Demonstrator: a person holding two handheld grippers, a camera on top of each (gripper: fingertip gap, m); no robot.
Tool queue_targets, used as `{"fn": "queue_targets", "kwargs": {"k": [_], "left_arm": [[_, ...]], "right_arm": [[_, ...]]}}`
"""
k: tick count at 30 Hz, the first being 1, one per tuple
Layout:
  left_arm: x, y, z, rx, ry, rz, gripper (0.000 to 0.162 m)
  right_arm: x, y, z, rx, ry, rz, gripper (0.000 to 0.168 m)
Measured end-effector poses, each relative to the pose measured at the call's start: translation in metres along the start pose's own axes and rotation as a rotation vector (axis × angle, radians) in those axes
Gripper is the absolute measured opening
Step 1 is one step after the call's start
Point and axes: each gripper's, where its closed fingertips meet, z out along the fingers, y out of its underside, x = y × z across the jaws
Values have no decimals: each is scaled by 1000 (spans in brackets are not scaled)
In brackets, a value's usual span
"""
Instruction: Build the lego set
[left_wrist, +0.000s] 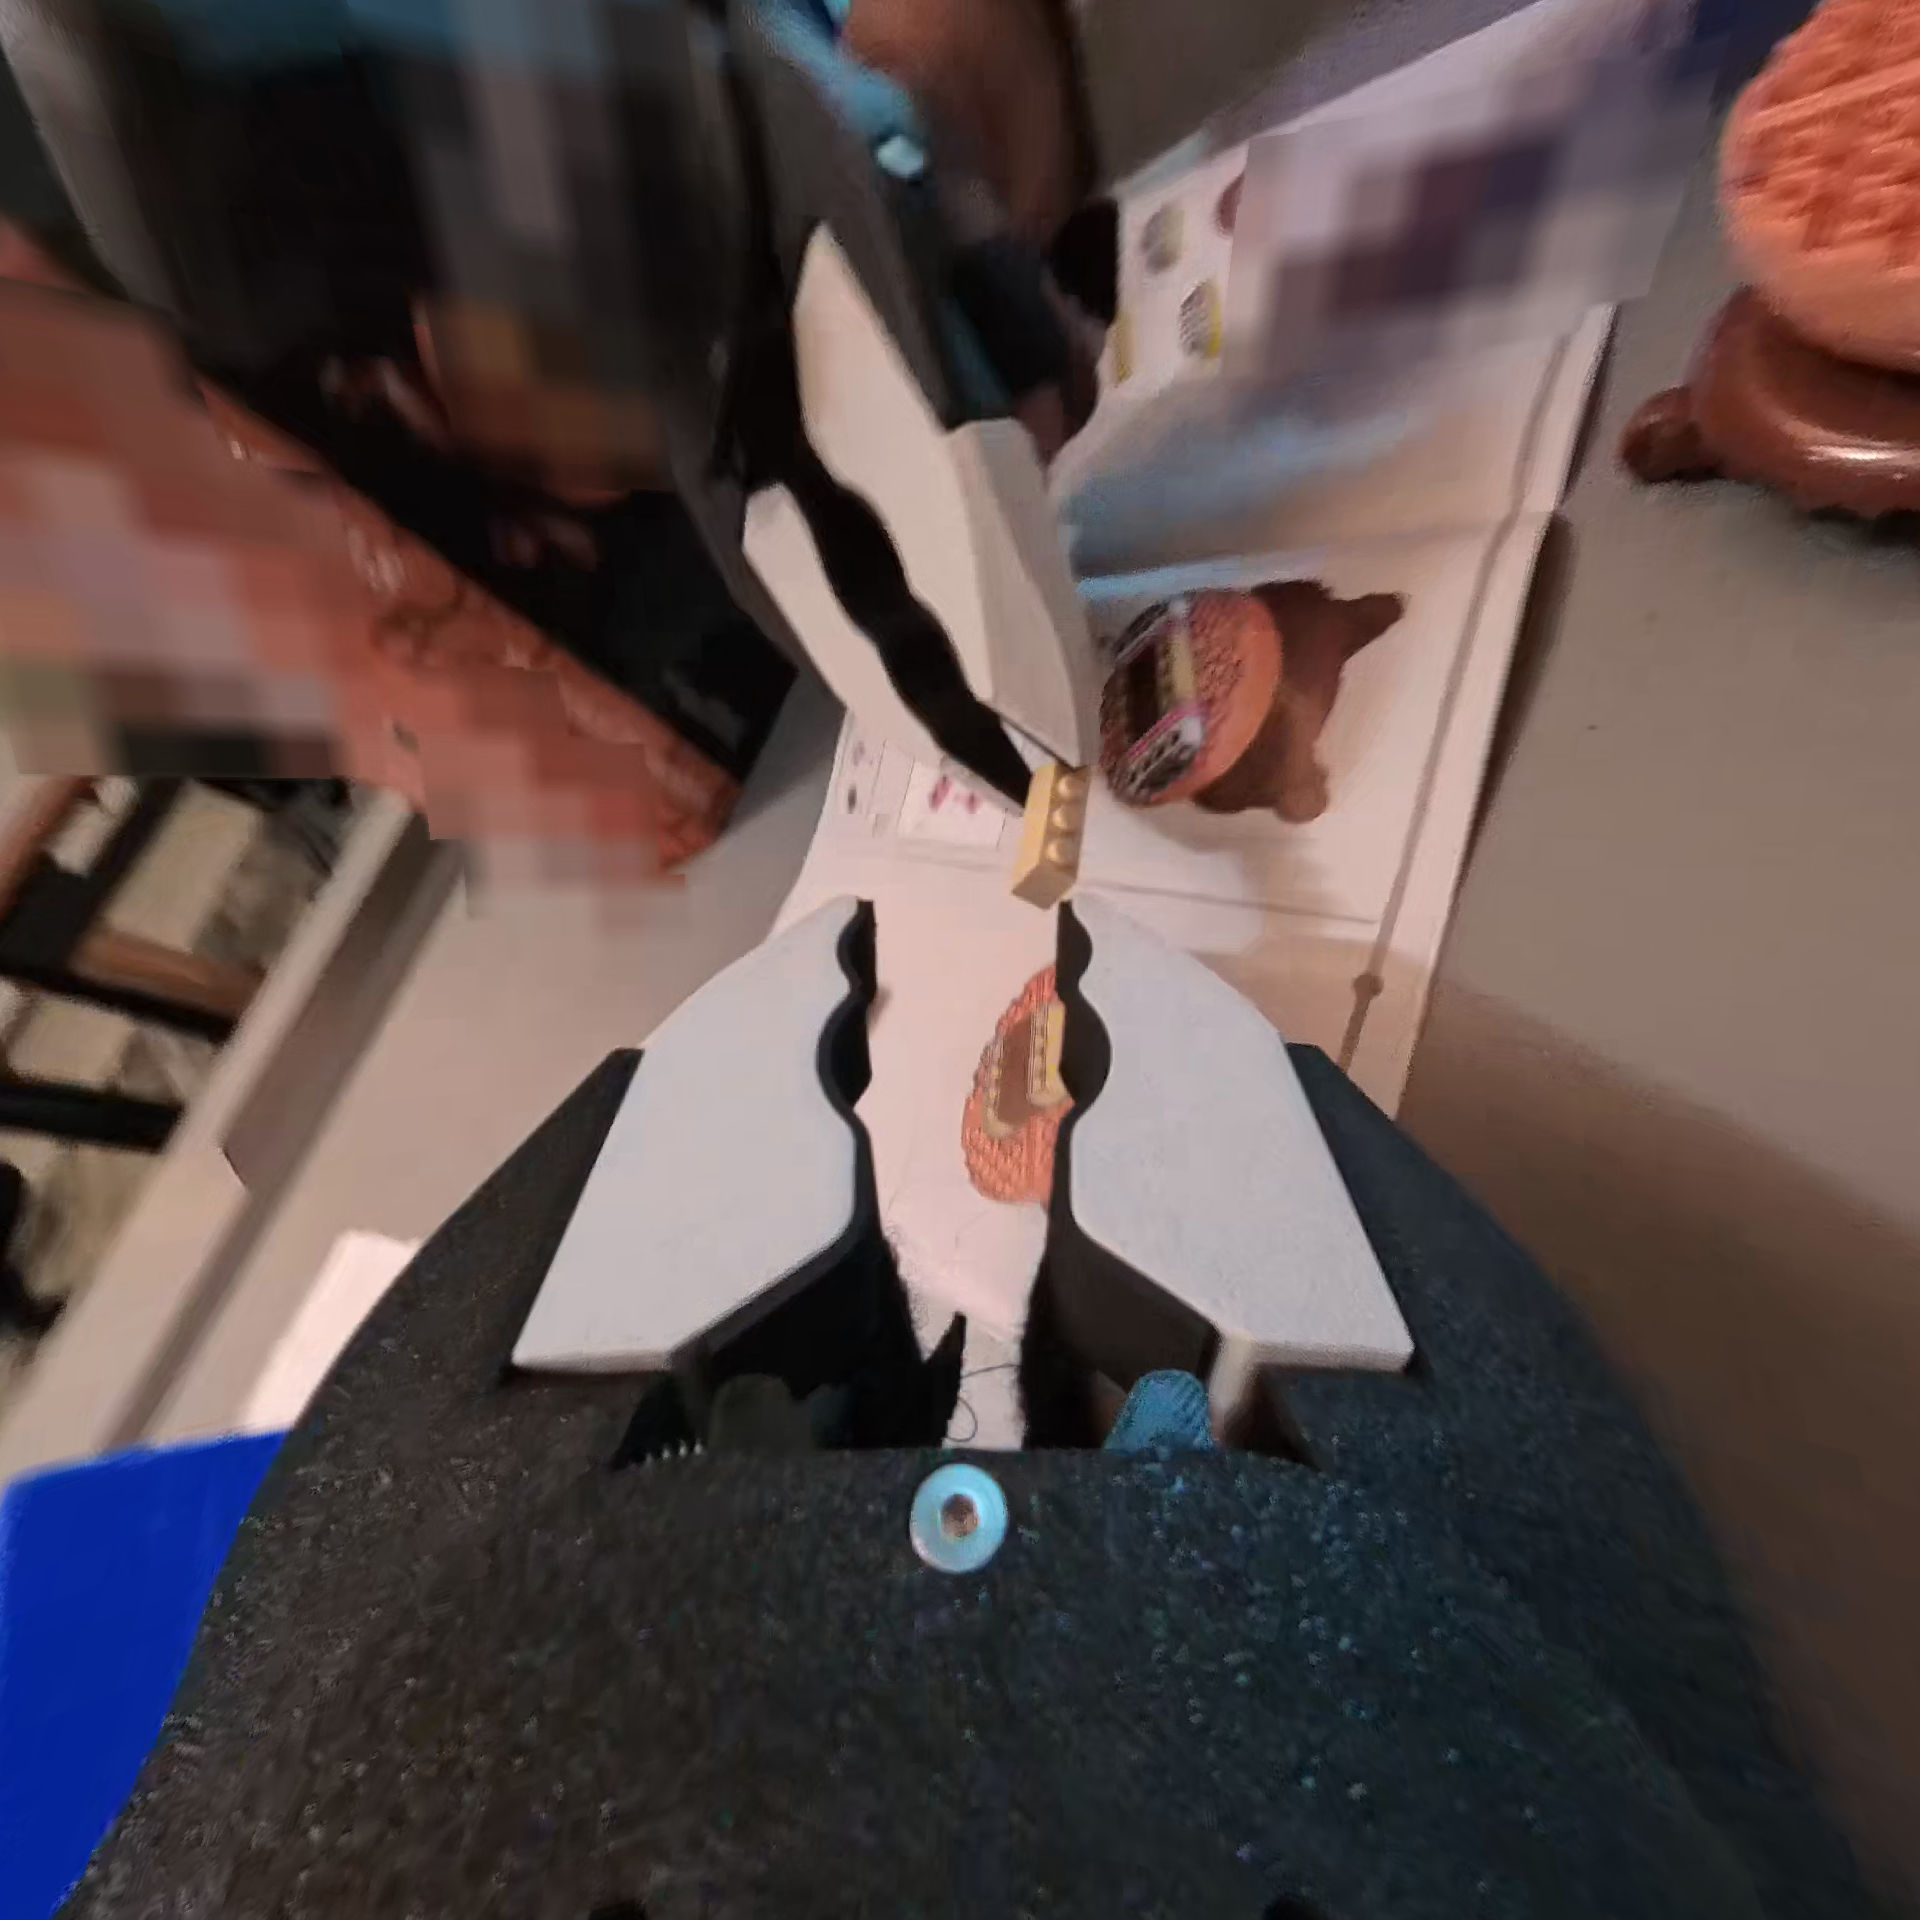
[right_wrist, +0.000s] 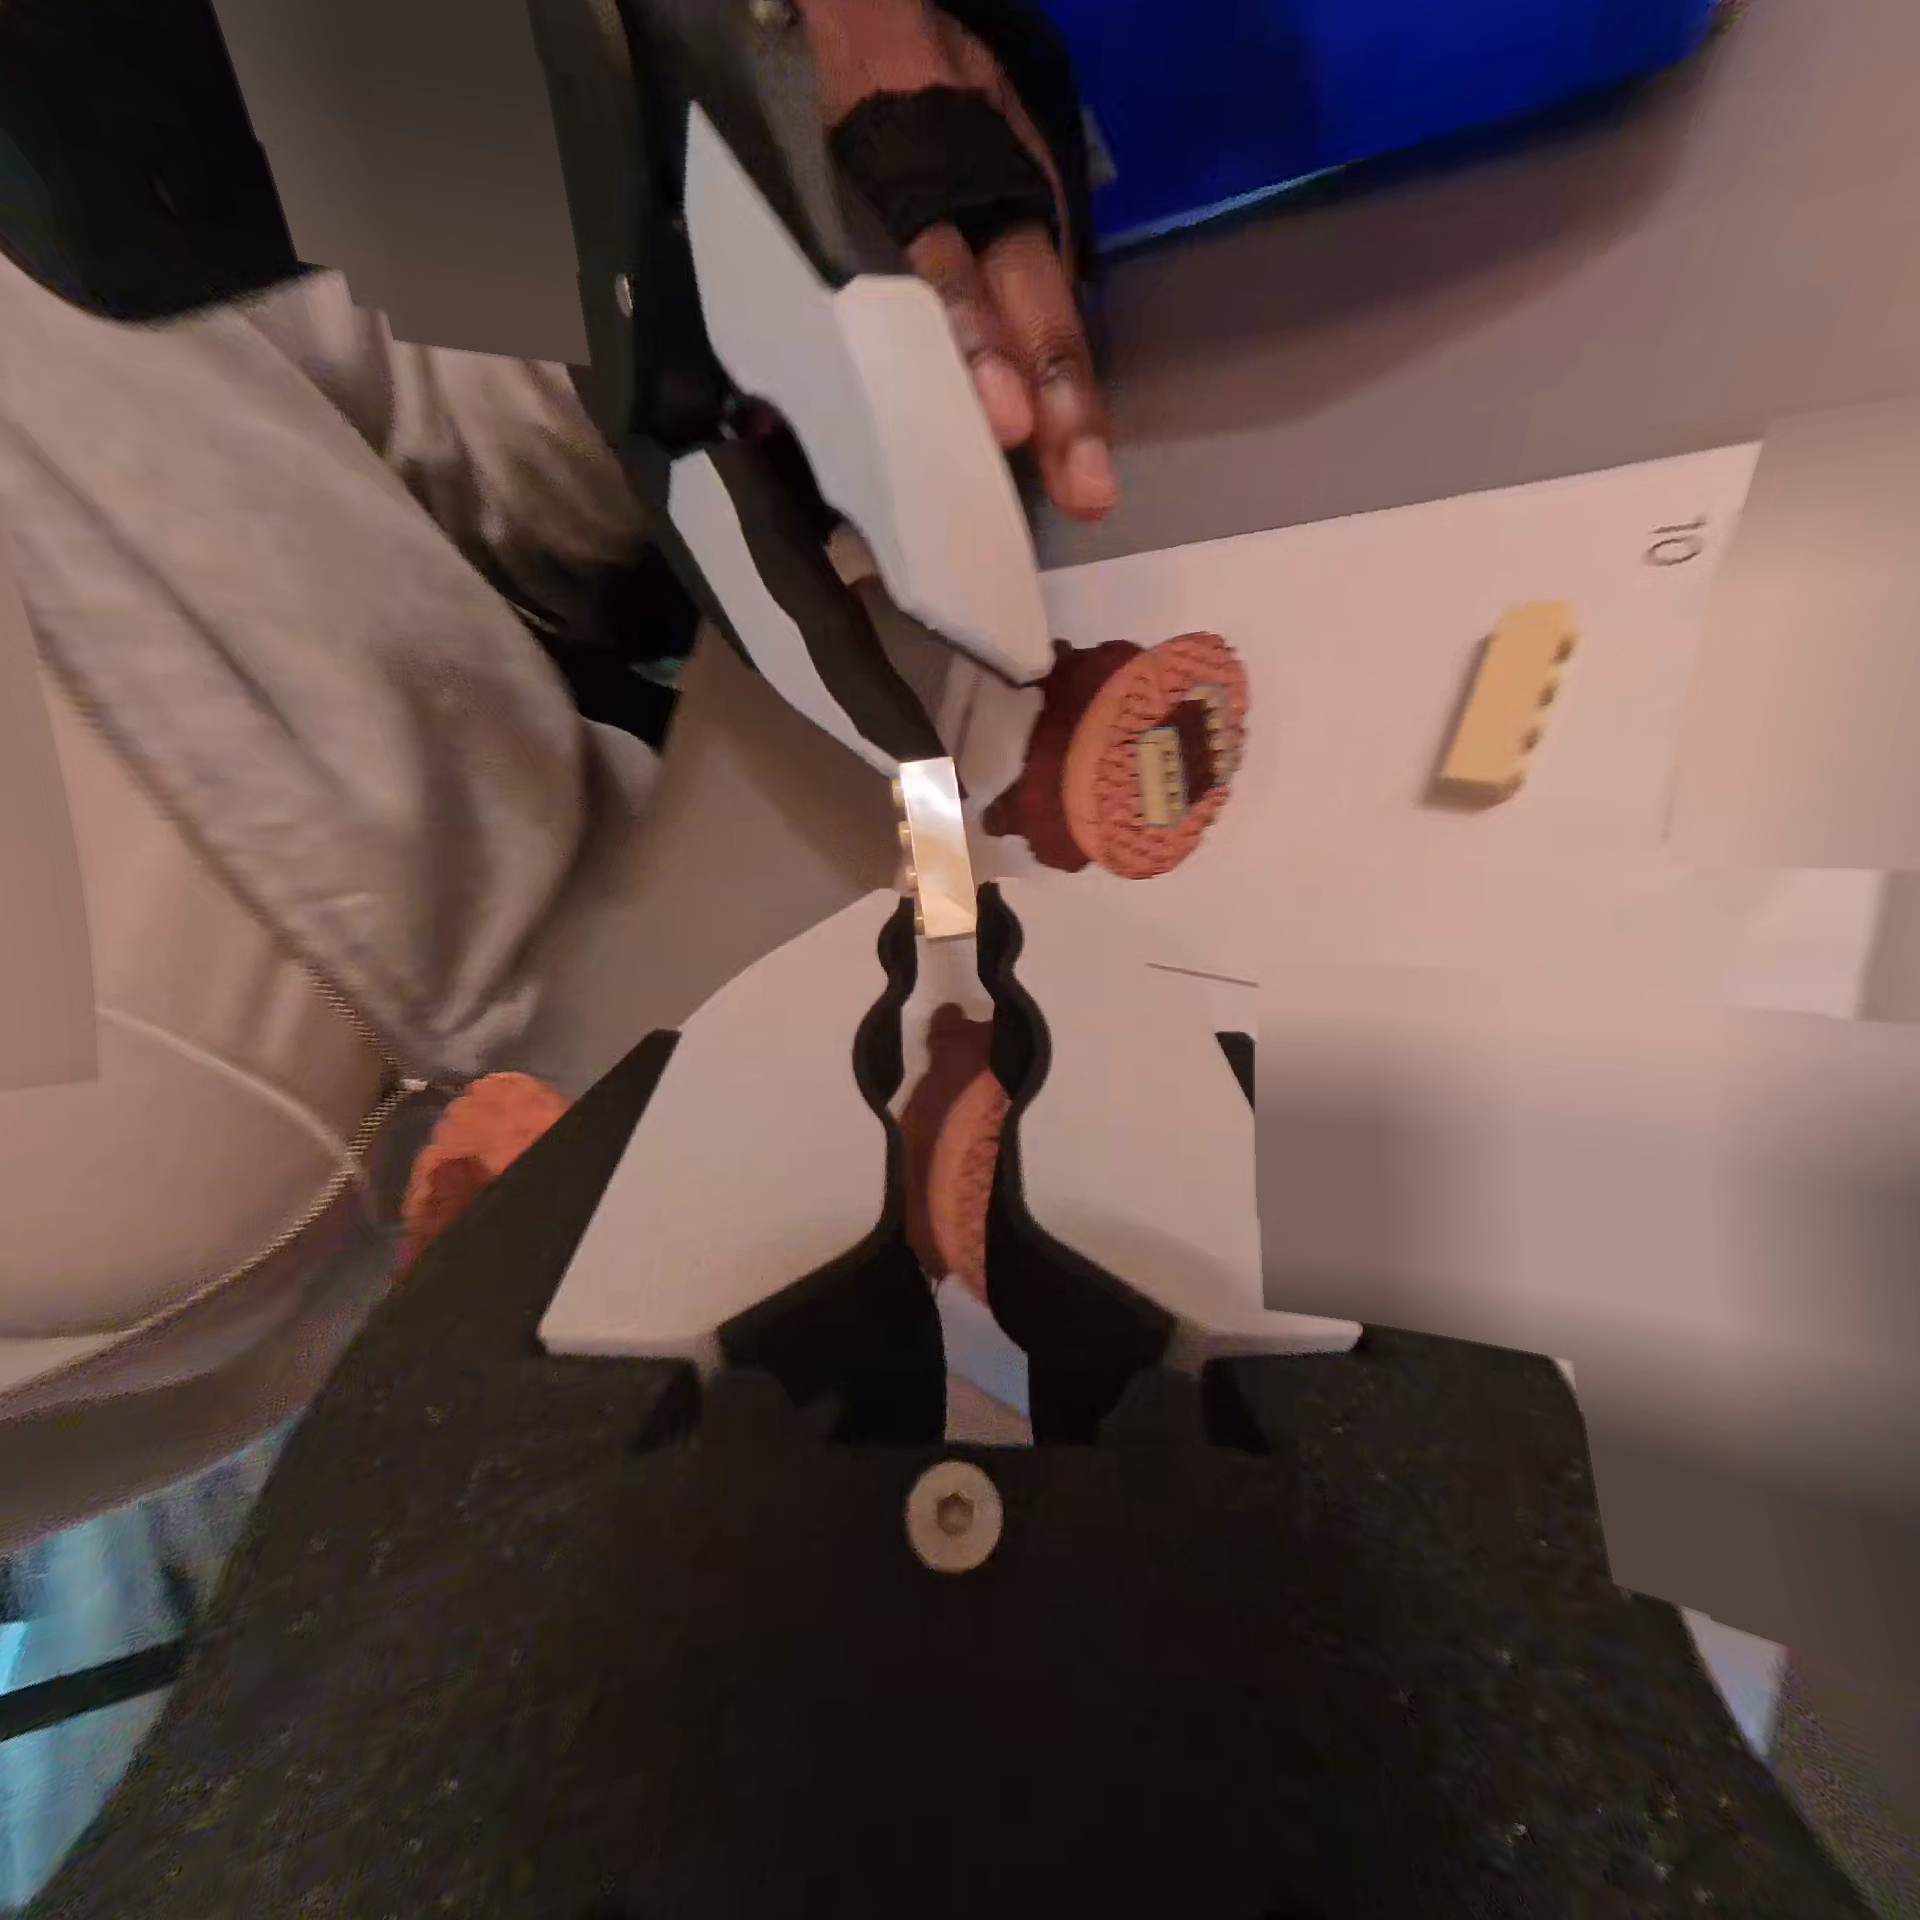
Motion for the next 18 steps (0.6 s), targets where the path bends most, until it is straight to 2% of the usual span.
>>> {"fn": "queue_targets", "kwargs": {"k": [5,12,15,17,18], "left_arm": [[13,-35,-6,123,29,153,21],[33,-57,-9,188,99,169,10],[37,-63,-12,210,140,42,8],[34,-70,-16,258,140,-122,8],[31,-71,-17,270,139,-203,8]], "right_arm": [[-28,5,-7,34,-108,85,11],[-51,12,-8,32,-136,87,11],[-61,4,-13,105,-124,33,16],[-64,-3,-20,179,-44,-19,36],[-63,-6,-24,206,34,-66,40]]}}
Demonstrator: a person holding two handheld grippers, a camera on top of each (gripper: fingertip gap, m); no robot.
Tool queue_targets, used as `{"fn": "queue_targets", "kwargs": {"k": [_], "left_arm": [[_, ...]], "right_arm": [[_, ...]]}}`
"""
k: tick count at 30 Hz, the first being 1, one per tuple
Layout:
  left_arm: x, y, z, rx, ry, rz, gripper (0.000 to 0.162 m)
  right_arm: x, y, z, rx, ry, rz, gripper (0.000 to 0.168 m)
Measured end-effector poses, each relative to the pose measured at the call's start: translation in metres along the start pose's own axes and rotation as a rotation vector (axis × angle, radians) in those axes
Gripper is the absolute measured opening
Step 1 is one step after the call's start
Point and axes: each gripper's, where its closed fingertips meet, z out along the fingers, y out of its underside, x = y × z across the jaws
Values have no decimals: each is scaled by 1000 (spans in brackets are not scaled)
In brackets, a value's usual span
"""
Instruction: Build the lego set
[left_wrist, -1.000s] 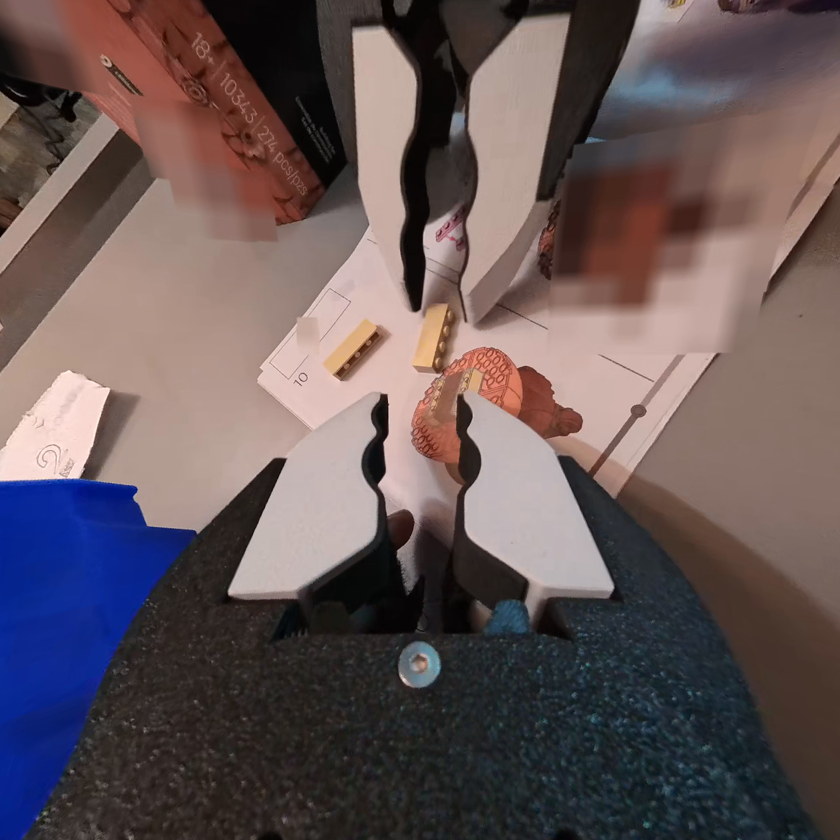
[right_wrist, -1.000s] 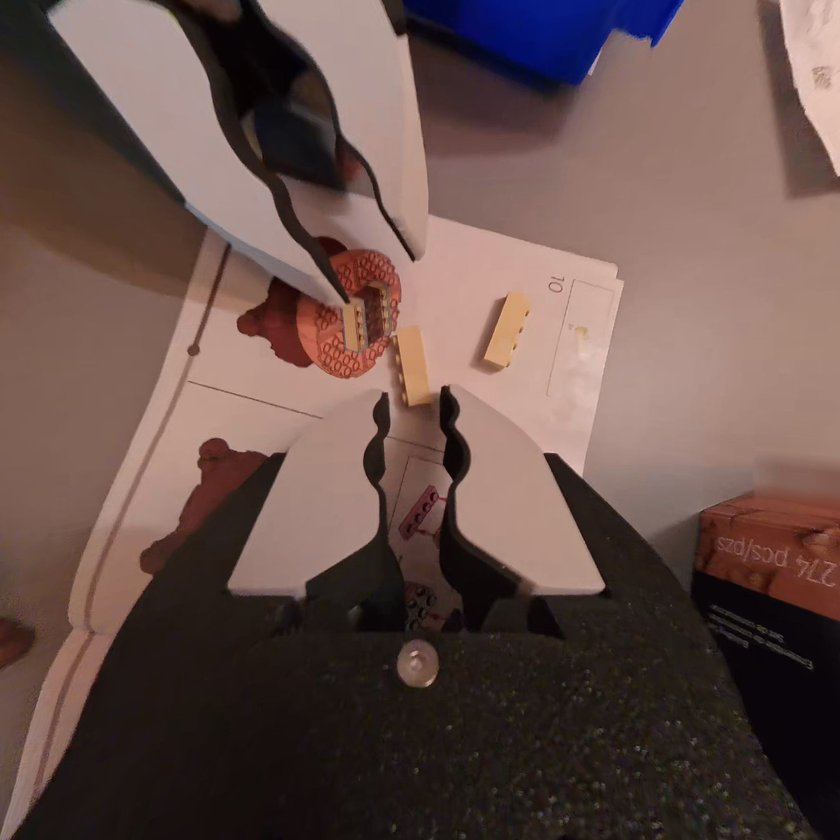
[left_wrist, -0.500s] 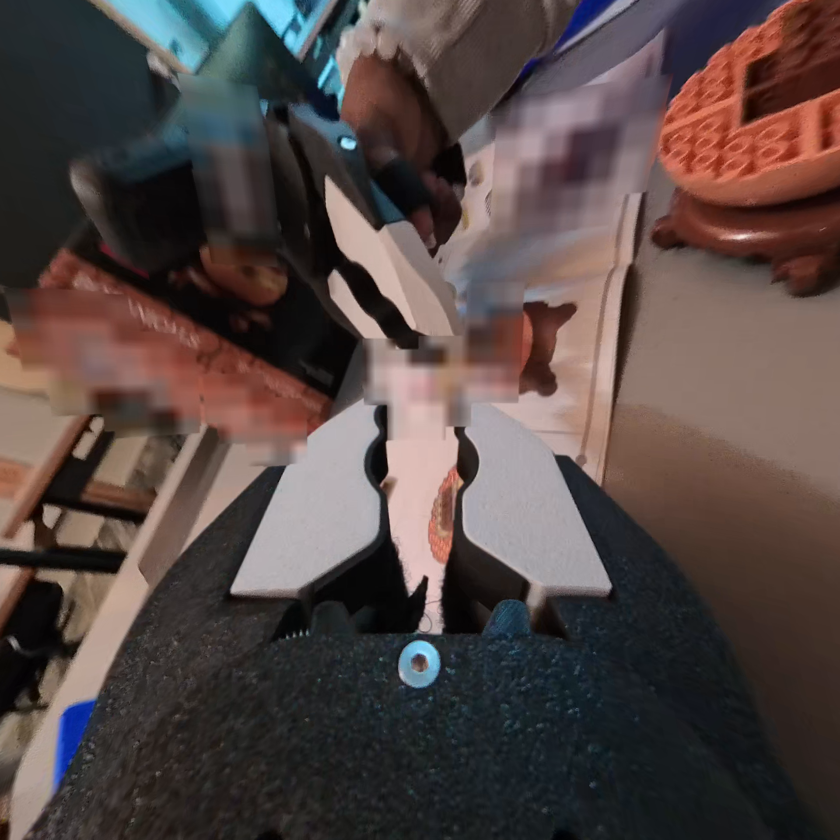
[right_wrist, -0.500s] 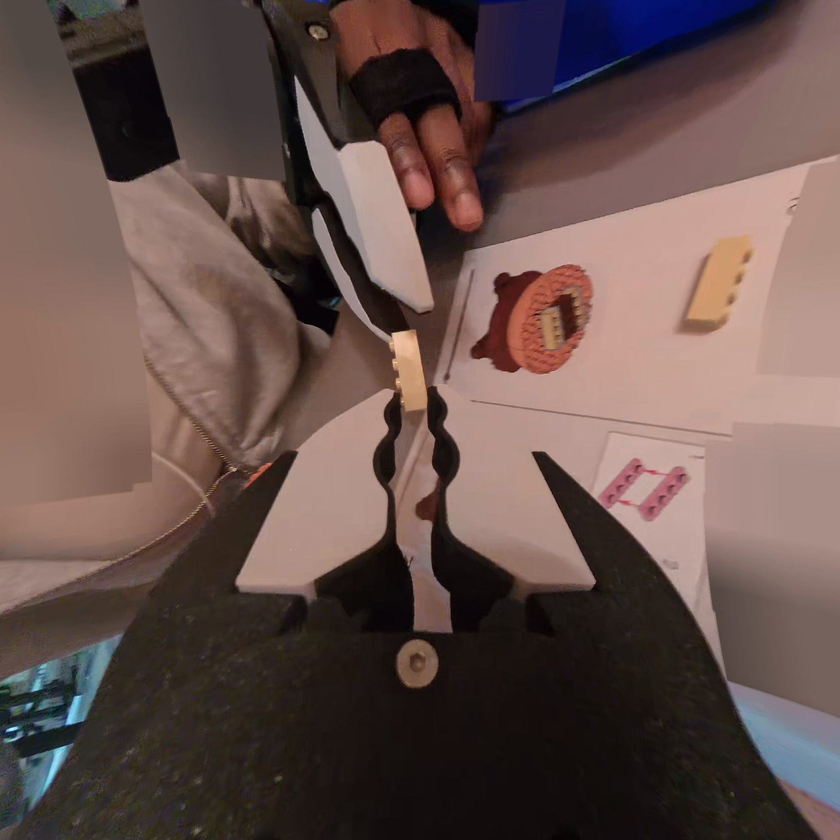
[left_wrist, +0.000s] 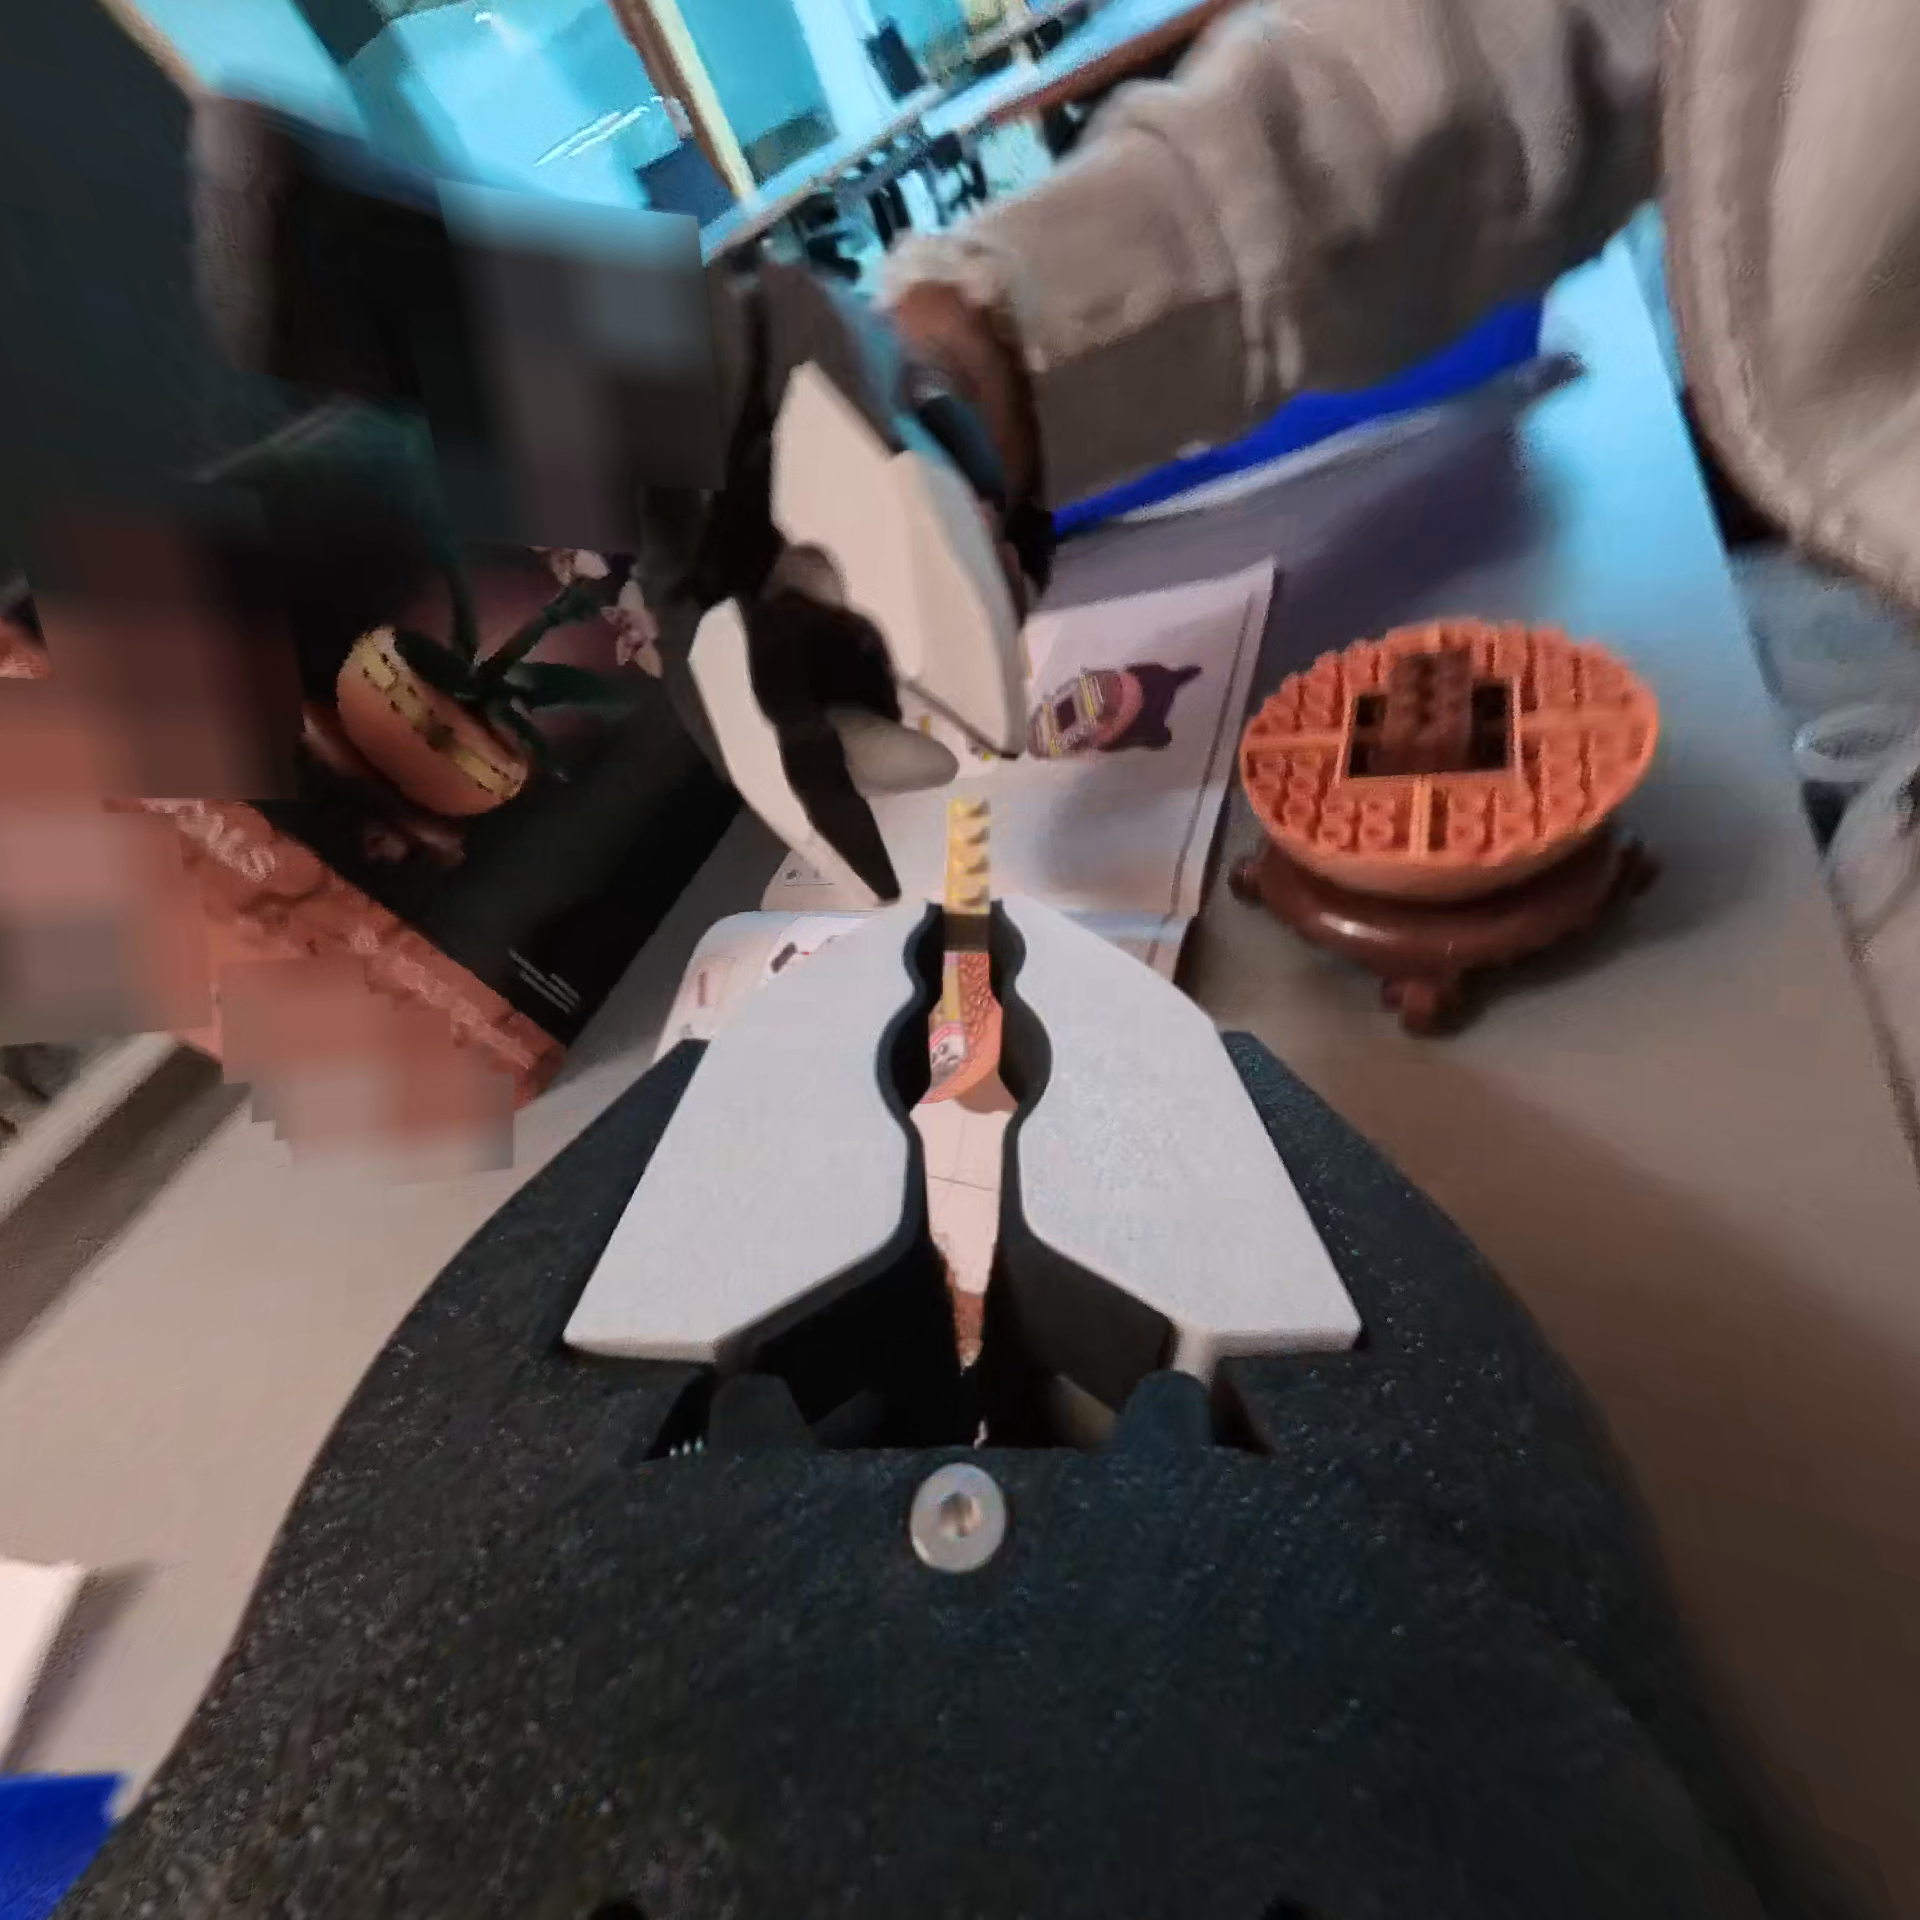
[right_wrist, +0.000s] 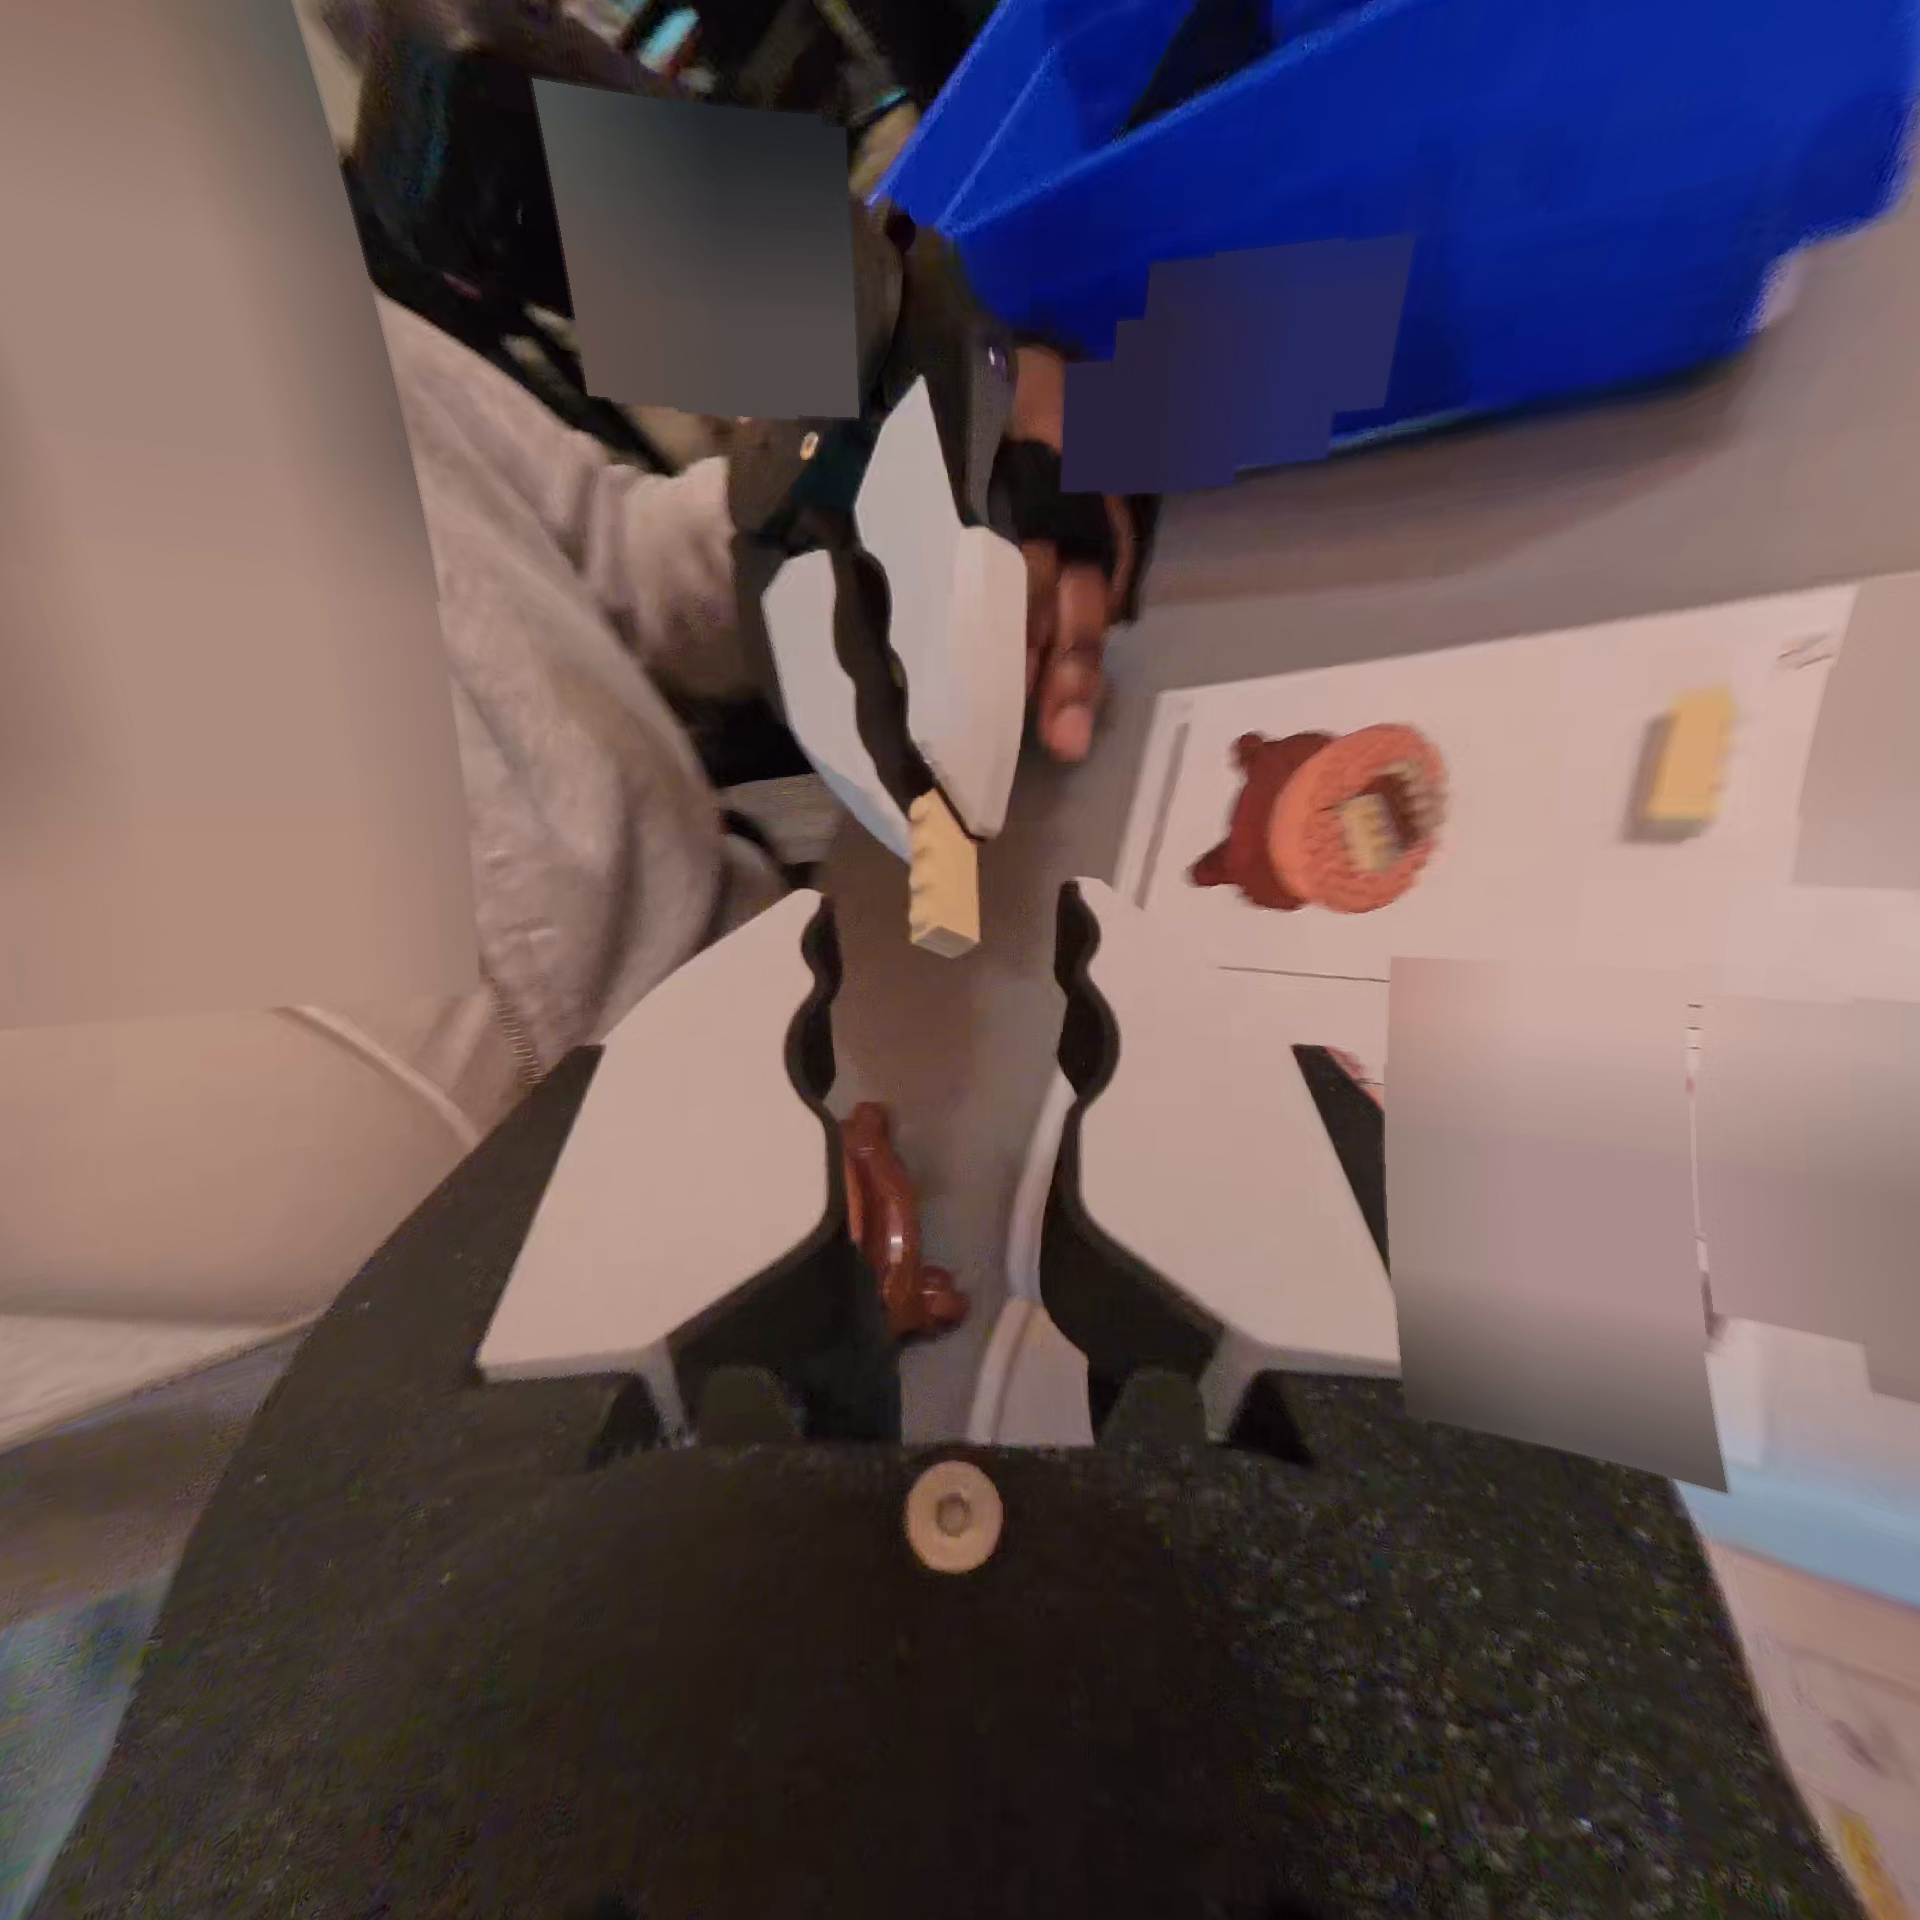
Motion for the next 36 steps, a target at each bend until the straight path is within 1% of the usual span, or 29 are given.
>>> {"fn": "queue_targets", "kwargs": {"k": [3,4,6,7,10,13,15,24,29,34,36], "left_arm": [[3,-4,-1,30,12,-182,8],[5,-5,-1,31,24,-216,8],[12,-5,1,19,59,-239,7],[16,-4,3,5,78,-235,7],[28,-1,9,-52,129,-194,8],[38,2,14,-98,163,-142,8],[42,1,16,-100,180,-130,7],[44,0,19,-113,192,-113,7],[45,1,22,-132,194,-89,8],[46,-2,25,-120,196,-99,7],[45,-4,26,-109,184,-113,7]], "right_arm": [[3,-5,-11,6,311,-255,51],[2,-5,-14,-17,399,-339,48],[-5,1,-13,-103,499,-459,27],[-9,5,-10,-148,508,-477,21],[-22,22,1,-245,448,-441,18],[-21,34,3,-333,472,-440,14],[-23,37,4,-348,471,-439,11],[-26,42,5,-388,490,-447,11],[-25,44,3,-397,511,-448,5],[-28,45,0,-392,537,-430,4],[-29,45,-1,-396,548,-434,11]]}}
